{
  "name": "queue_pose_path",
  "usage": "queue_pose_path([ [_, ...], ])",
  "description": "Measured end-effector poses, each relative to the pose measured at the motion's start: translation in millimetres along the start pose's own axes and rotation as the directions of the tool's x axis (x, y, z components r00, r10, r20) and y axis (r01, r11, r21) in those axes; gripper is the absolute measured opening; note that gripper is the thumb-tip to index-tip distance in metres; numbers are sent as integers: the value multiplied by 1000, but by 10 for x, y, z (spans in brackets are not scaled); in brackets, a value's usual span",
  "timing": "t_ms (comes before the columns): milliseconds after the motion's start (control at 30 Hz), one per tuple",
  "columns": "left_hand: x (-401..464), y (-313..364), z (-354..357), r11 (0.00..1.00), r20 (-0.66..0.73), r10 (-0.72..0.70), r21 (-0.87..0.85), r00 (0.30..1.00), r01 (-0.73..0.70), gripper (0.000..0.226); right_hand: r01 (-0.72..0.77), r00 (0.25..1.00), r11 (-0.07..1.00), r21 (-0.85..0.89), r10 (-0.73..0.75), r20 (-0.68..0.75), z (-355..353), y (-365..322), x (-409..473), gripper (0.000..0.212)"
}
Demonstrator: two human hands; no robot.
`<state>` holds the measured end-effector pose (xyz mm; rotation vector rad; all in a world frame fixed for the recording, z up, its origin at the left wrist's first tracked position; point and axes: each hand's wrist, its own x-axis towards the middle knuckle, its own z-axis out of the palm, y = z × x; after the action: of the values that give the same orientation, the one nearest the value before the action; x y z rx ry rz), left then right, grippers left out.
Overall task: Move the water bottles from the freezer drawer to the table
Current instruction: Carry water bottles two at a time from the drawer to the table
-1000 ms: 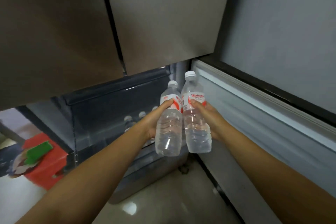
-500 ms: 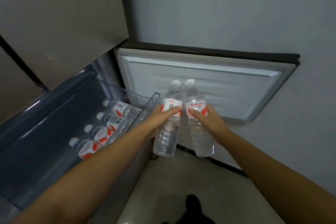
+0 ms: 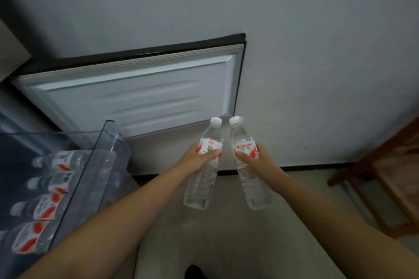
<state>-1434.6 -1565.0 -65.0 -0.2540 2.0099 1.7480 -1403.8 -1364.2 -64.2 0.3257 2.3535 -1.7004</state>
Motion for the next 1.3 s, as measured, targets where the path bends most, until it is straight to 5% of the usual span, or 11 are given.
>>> queue_pose_path([
  [133,135,46,625,994,68,28,108,997,-36,84,-18,994,999,-51,13,-107,-523,308,-252,56],
  [300,26,167,1557,990,162,40,126,986,-61,54,-59,967,998,-33,49,-249,-1260,666,-654,54],
  [700,-370,265,4062,923,513,63,296,856,-245,59,-134,774,983,121,181,-607,-3166,1693,-2016,67],
  [1000,-559,162,5842,821,790,-116,417,602,-390,65,-78,539,912,402,378,-753,-3925,2441,-3102,62],
  [1300,-814,178,7971,723,934,-247,355,259,-593,66,34,147,841,539,529,-835,-4985,3148,-3789,50],
])
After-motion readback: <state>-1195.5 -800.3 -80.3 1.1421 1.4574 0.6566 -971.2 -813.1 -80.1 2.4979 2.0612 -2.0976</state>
